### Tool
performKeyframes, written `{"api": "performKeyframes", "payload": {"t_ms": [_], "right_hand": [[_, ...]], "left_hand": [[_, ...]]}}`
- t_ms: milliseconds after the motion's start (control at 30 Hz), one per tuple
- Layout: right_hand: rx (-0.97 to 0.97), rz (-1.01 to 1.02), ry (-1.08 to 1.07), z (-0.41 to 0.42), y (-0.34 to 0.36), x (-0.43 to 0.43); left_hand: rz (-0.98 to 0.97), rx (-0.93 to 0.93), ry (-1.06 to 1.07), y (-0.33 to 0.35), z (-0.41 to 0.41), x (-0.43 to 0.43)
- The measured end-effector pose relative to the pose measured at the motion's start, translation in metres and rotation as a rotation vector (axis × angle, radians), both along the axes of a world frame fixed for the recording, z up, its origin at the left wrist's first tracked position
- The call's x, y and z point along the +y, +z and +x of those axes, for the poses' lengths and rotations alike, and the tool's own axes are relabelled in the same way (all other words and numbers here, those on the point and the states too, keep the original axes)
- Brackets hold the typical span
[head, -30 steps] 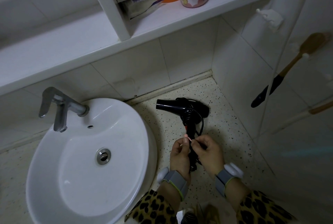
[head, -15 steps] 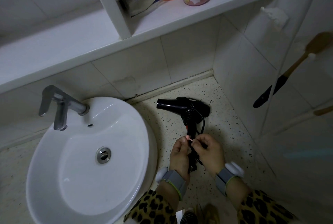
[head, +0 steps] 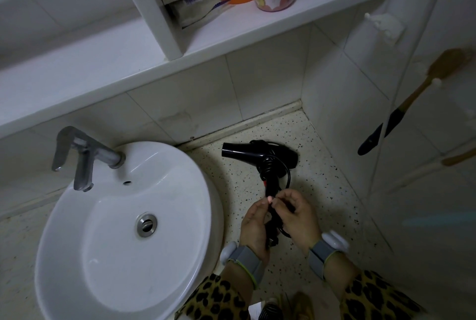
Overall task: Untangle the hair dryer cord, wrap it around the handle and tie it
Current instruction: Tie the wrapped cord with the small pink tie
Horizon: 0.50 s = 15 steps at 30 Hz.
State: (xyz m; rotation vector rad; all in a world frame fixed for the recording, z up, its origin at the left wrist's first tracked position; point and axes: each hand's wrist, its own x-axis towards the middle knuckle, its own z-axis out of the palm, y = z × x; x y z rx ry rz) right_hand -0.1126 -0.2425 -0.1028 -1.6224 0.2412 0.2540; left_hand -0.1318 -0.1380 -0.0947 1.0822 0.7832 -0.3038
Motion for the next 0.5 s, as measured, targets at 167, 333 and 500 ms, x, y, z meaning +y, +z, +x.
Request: {"api": "performKeyframes", "payload": {"t_ms": [167, 333, 500], "right_hand": [[-0.017, -0.02, 0.093, -0.001, -0.003, 0.002], [-0.027, -0.049, 0.037, -0.004, -0.004, 0.004], [-0.016, -0.051, 0.026, -0.004, -0.009, 0.006]], "left_hand": [[-0.09, 0.089, 0.061, 0.004, -0.004, -0.005], [-0.078, 0.101, 0.102, 0.009, -0.008, -0.011], [0.037, 0.012, 0.086, 0.008, -0.013, -0.01]]}}
